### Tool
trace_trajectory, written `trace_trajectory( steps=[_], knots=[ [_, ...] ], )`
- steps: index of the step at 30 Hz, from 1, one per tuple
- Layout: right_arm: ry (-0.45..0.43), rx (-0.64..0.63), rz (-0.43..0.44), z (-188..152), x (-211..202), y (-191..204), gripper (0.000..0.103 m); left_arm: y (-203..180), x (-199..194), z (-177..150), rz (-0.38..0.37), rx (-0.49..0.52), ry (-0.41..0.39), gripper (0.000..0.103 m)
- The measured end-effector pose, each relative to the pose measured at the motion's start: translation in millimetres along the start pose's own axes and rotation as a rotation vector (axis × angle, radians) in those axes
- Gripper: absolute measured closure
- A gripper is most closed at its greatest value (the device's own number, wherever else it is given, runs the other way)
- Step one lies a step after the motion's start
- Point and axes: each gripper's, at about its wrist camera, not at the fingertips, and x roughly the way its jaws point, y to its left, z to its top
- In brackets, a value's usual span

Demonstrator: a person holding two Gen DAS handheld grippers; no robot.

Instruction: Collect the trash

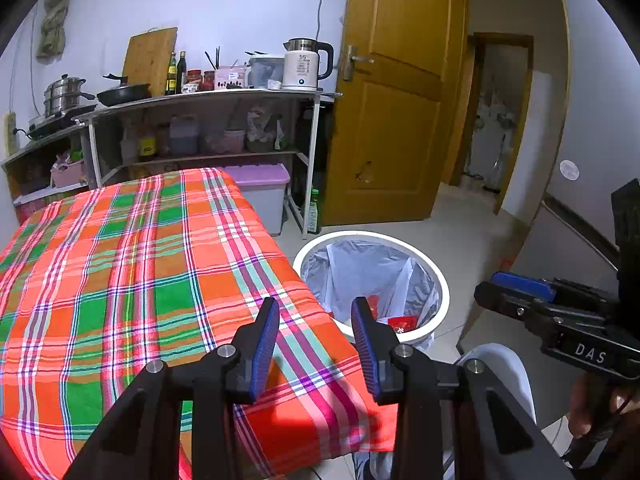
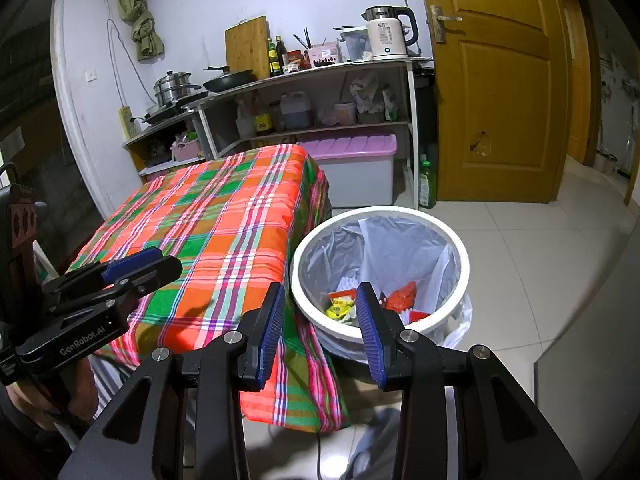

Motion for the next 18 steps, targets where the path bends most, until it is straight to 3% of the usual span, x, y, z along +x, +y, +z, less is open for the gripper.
trace_trajectory(
  steps=[18],
  knots=[
    [0.008,-0.001,-0.003,-0.6,2.4,-0.2,0.065,0.1,0.2,-0.2,0.008,-0.001,0.0,0.066]
  ],
)
